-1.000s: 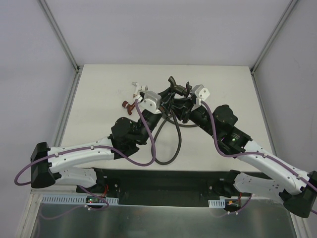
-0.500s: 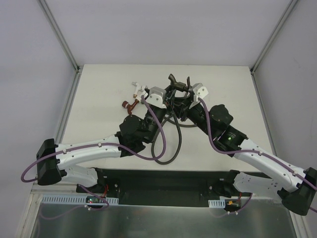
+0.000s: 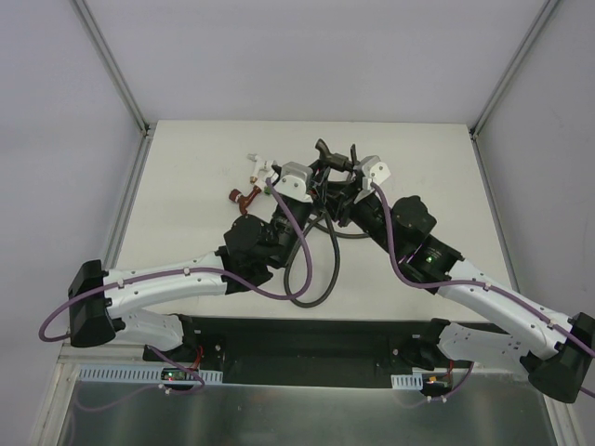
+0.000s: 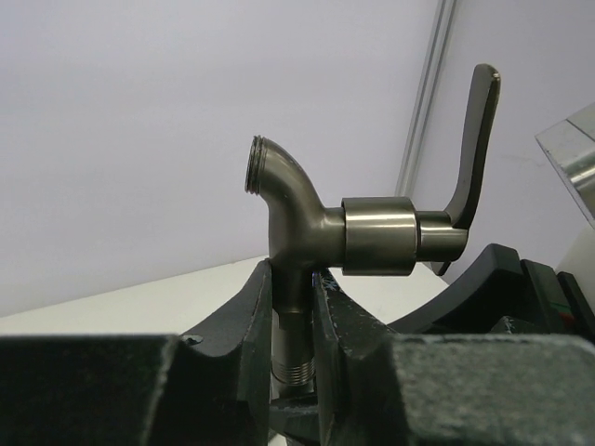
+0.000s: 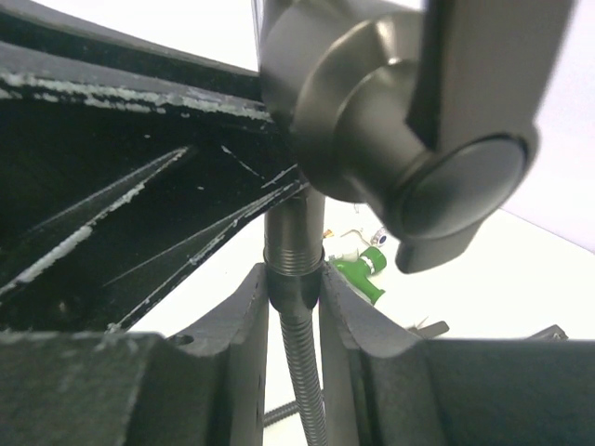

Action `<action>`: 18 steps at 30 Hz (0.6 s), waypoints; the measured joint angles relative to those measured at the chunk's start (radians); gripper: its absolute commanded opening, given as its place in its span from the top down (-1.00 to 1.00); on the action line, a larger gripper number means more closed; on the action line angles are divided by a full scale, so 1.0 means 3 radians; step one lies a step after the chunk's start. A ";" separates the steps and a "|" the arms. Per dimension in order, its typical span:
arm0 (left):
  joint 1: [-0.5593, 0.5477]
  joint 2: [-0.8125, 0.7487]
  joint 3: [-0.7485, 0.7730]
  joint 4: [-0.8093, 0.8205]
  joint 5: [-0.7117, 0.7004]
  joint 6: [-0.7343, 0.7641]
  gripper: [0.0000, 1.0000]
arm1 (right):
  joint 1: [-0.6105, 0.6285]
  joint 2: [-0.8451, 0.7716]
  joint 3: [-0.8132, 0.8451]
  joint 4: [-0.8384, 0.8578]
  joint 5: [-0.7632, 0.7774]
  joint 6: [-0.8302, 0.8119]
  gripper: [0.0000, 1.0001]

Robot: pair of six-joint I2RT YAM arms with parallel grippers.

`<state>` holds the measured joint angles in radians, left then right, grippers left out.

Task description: Install the water faucets

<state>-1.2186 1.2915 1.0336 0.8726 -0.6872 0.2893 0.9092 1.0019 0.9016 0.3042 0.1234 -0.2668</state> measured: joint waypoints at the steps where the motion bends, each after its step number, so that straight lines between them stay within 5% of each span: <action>1: 0.0000 -0.0017 -0.0001 -0.0011 0.0010 0.0000 0.51 | -0.0003 0.0000 0.0000 0.0011 -0.0013 0.0000 0.97; 7: -0.0088 -0.0127 -0.0008 -0.0175 0.0131 -0.0050 0.10 | -0.0104 0.0005 0.0000 0.0186 -0.0014 -0.0001 0.97; 18: -0.0013 -0.0523 -0.0148 -0.0558 0.0528 -0.0209 -0.22 | -0.0205 0.0011 0.0000 0.0285 -0.0237 -0.0010 0.97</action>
<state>-1.2224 1.1347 0.9894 0.7052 -0.5289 0.2268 0.8478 1.0054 0.9016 0.3897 0.0525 -0.2699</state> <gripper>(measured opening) 0.579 0.253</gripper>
